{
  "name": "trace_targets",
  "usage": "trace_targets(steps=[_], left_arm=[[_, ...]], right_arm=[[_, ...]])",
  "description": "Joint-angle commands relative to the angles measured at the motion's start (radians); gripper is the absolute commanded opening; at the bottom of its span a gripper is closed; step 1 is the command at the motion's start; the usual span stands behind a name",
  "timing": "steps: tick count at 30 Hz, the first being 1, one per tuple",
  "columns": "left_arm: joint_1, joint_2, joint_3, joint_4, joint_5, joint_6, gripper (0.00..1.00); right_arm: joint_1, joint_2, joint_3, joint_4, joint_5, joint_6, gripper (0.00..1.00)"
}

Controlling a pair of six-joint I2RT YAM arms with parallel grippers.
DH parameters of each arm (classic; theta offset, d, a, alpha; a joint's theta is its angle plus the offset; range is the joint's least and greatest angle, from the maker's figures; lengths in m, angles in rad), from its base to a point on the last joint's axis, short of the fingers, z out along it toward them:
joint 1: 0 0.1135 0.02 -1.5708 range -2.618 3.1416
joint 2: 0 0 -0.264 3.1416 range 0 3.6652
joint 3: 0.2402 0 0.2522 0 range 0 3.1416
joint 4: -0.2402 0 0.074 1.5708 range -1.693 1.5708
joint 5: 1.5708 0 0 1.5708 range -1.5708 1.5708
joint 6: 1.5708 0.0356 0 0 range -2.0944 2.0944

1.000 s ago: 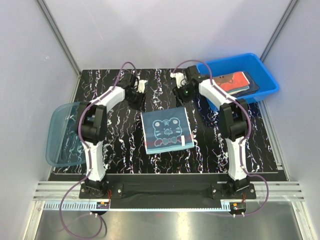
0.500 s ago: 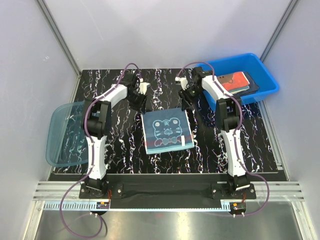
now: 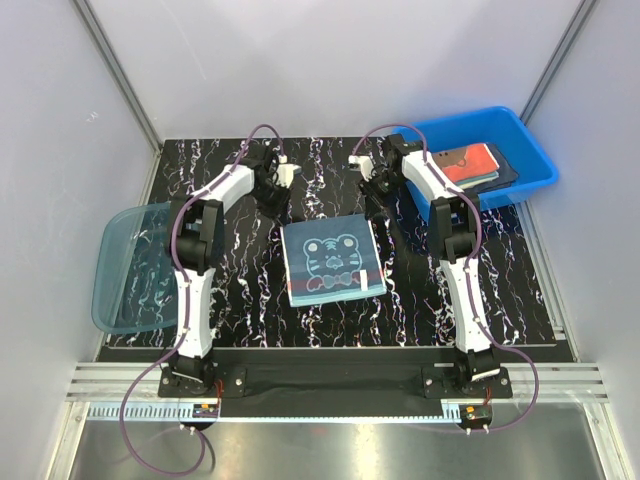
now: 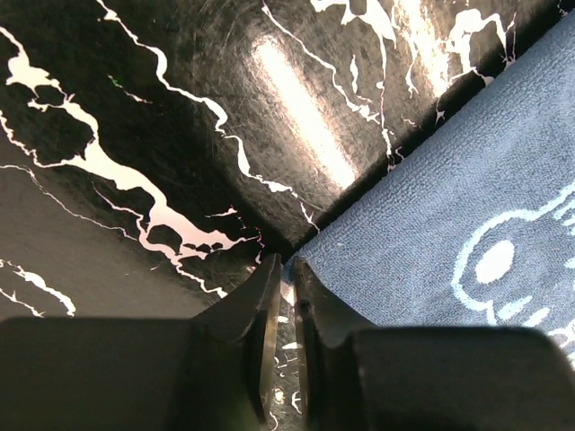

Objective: Fold and stack the towels
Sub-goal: Fold the towel

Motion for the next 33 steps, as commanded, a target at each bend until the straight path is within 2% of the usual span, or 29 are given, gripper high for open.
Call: trace_targets(steps=[1,2,3,6,14,21,25,26,30,33], left_arm=[[0.006,0.039,0.031,-0.014,-0.004,0.034,0.18],[0.006,0.034,0.031,-0.014,-0.006,0.036,0.29],[0.007,0.028,0.033,-0.014,-0.006,0.037,0.32],[0.007,0.014,0.039,-0.011,0.008,0.056,0.34],[0.007,0.037,0.048,-0.105,-0.030,0.112,0.35],[0.009,0.039,0.039,-0.106,-0.035,0.108,0.37],[0.007,0.063,0.056,-0.129,-0.024,0.099,0.30],[0.009,0.069,0.063,-0.136,-0.024,0.093,0.22],[0.007,0.075,0.089,-0.154,-0.039,0.094,0.00],[0.009,0.054,0.115,-0.131,-0.044,0.093,0.00]], right_arm=[[0.005,-0.008,0.022,-0.003,-0.013,-0.032,0.15],[0.005,-0.013,0.019,0.000,-0.018,-0.038,0.08],[0.005,-0.016,0.013,0.002,-0.021,-0.043,0.05],[0.005,-0.023,0.009,0.007,-0.015,-0.051,0.00],[0.003,-0.025,0.010,0.013,-0.009,-0.046,0.00],[0.003,-0.037,0.010,0.017,-0.010,-0.047,0.00],[0.000,-0.039,0.010,0.020,-0.006,-0.049,0.00],[0.002,-0.039,0.012,0.020,-0.009,-0.047,0.00],[0.002,-0.049,0.010,0.031,-0.009,-0.029,0.00],[0.002,-0.079,0.002,0.072,-0.015,0.012,0.00]])
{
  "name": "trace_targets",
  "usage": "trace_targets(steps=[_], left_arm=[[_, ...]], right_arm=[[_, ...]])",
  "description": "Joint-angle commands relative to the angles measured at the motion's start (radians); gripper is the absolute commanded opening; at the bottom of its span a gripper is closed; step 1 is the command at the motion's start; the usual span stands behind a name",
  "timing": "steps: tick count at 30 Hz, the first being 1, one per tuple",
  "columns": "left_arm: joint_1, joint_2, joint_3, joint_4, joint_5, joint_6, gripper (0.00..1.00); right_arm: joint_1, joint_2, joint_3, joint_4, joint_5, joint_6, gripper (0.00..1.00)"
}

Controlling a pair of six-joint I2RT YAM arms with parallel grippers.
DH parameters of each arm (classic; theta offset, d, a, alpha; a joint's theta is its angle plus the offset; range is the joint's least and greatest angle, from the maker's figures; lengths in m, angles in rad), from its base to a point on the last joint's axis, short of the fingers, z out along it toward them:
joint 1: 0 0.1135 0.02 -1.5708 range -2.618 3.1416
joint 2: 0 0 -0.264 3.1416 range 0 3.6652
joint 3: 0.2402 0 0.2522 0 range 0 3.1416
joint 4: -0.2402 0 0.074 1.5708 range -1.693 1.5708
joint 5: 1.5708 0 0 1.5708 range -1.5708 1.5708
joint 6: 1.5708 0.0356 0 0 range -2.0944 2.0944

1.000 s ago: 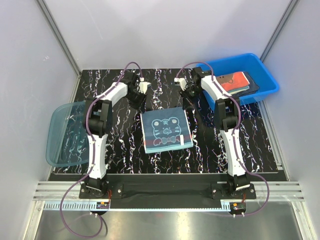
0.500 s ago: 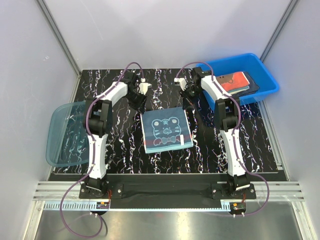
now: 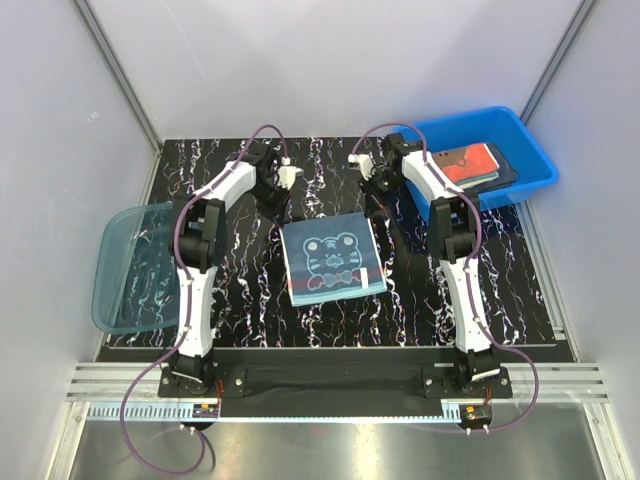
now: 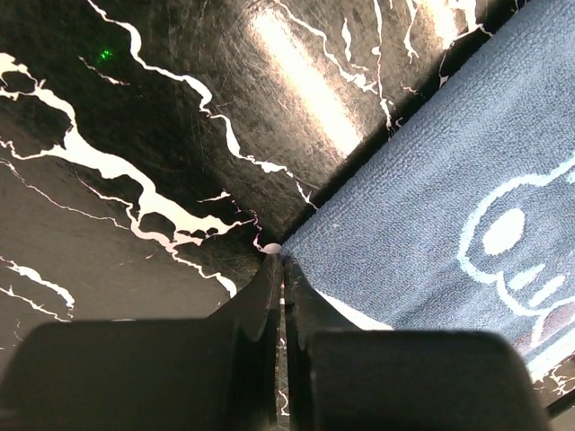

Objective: Fold and stack the towels
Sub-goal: Fold the towel

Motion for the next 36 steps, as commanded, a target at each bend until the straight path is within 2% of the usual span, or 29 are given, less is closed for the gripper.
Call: trace_targets(steps=[1,7,13,19,24,28,36], left_arm=[[0.005,0.011,0.060,-0.005,-0.035,0.012,0.00],[0.002,-0.029,0.157,0.016,0.023,-0.037,0.00],[-0.005,-0.180,-0.035,0.151,0.006,-0.076,0.00],[-0.014,-0.299,-0.159,0.165,-0.018,-0.067,0.00],[-0.028,-0.414,-0.302,0.223,-0.006,-0.080,0.00],[-0.071,-0.486,-0.415,0.239,-0.026,-0.098,0.00],[-0.108,-0.608,-0.557,0.253,-0.040,-0.130,0.00]], right_arm=[[0.000,-0.092,-0.007,0.067,-0.019,0.034,0.00],[0.002,-0.236,-0.188,0.321,0.044,0.022,0.00],[-0.003,-0.386,-0.402,0.507,0.085,-0.008,0.00],[-0.004,-0.555,-0.660,0.667,0.116,-0.070,0.00],[-0.004,-0.731,-0.944,0.854,0.098,-0.094,0.00],[-0.006,-0.831,-1.087,0.989,0.108,-0.041,0.00],[-0.004,-1.011,-1.255,1.011,0.111,0.033,0.00]])
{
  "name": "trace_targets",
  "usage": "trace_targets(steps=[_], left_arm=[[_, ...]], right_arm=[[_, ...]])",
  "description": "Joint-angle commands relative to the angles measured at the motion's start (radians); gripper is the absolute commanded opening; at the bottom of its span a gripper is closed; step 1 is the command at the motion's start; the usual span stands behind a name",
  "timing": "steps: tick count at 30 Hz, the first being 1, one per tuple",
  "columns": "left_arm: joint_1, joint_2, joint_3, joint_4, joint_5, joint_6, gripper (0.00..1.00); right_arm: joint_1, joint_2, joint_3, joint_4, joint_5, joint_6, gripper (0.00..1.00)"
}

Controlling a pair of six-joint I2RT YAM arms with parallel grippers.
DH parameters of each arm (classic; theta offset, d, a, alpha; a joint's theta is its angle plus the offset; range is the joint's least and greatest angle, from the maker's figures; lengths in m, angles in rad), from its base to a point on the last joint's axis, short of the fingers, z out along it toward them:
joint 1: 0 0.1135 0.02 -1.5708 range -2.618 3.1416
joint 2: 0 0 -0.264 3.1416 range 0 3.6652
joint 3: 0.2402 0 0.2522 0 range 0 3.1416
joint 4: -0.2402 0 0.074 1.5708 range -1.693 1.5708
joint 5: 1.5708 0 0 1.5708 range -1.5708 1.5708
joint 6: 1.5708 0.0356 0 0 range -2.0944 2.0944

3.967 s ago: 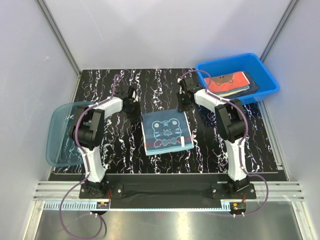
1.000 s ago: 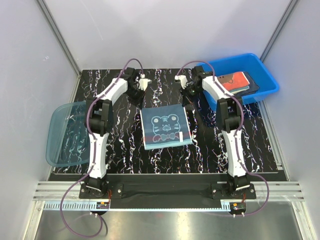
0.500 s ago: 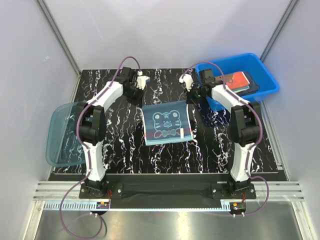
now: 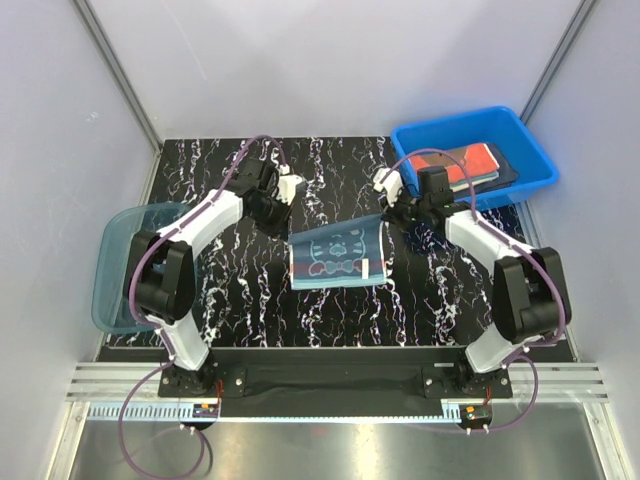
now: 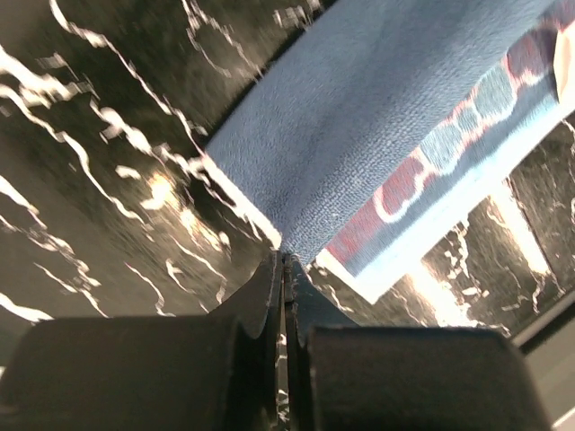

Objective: Fold and stack the towels
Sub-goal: Fold the towel

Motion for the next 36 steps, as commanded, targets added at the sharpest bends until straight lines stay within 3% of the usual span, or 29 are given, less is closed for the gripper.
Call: trace_targets(steps=[1,11,28,32,35,36], left_arm=[[-0.004,-0.102,-0.048,0.028,-0.030,-0.018,0.00],[-0.049,-0.176,-0.152,0.020,-0.037,-0.046,0.00],[-0.131,-0.233,-0.290,0.038,-0.077,-0.117,0.00],[-0.139,-0.199,-0.307,0.037,-0.062,-0.120,0.00],[-0.152,-0.179,-0.309,0.017,-0.054,-0.120,0.00],[-0.155,-0.170,-0.304,-0.004,-0.054,-0.120,0.06]], right_arm=[[-0.003,-0.093,-0.045,0.070,0.025,0.063,0.00],[0.007,-0.191,-0.227,0.079,0.027,0.215,0.00],[0.121,-0.385,-0.453,0.150,0.219,0.403,0.00],[0.125,-0.363,-0.464,0.131,0.234,0.448,0.04],[0.135,-0.357,-0.473,0.117,0.245,0.463,0.18],[0.138,-0.363,-0.472,0.111,0.245,0.466,0.22]])
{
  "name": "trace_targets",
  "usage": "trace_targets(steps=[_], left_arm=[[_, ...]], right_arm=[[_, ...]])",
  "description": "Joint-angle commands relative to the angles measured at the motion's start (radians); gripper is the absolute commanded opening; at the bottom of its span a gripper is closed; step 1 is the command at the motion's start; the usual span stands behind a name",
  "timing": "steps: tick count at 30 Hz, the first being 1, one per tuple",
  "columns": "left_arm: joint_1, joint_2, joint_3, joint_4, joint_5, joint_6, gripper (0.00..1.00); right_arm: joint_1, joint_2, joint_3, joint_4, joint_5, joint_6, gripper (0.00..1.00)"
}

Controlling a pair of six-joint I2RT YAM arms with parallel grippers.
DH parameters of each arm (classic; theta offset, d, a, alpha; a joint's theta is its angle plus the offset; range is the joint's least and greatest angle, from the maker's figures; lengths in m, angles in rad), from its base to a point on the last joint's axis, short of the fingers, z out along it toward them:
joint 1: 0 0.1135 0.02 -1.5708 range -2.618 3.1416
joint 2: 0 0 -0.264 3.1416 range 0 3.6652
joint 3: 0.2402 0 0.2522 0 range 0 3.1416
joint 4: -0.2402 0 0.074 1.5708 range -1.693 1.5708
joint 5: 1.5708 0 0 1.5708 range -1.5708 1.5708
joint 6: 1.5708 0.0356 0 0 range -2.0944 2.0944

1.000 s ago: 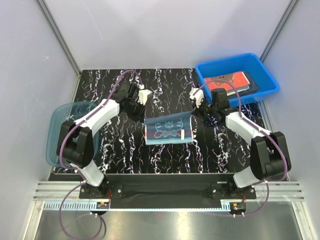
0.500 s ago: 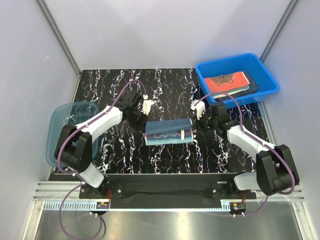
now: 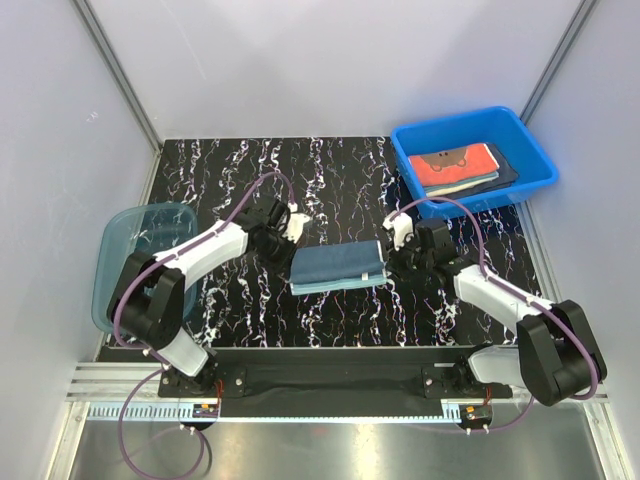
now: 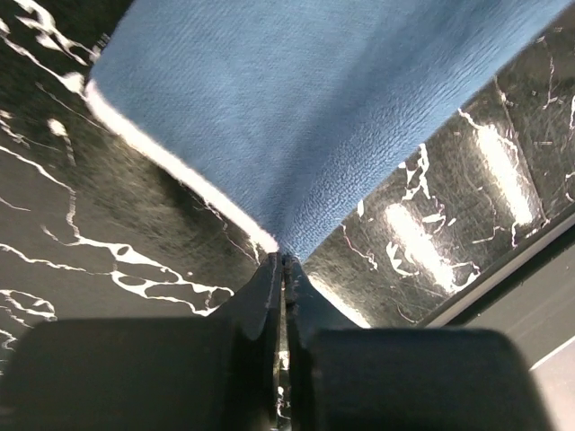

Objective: Fold and stack the towels
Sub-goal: Fold the towel

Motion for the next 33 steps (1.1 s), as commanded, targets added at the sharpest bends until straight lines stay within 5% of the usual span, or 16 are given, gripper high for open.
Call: trace_targets(steps=[1,5,10,16,25,33], left_arm=[[-0.013,0.010,0.002,-0.031,-0.003,-0.007,0.11],[-0.016,-0.031,0.019,-0.047,-0.002,-0.020,0.26],[-0.016,-0.068,0.068,-0.048,0.069,-0.027,0.29],[-0.016,-0.010,0.042,0.080,0.164,-0.156,0.26],[-0.019,0.025,-0.187,0.341,0.135,-0.400,0.21],[-0.017,-0.080,-0.133,0.303,0.202,-0.420,0.24]], right_arm=[[0.011,-0.016,-0.004,-0.002,0.050,0.045,0.29],[0.010,-0.056,0.065,-0.081,0.059,0.070,0.38],[0.011,0.012,0.235,-0.247,0.030,0.203,0.34],[0.015,0.234,0.427,-0.338,-0.001,0.450,0.29],[0.016,0.391,0.327,-0.216,0.091,0.550,0.19],[0.016,0.346,0.366,-0.265,0.102,0.573,0.48]])
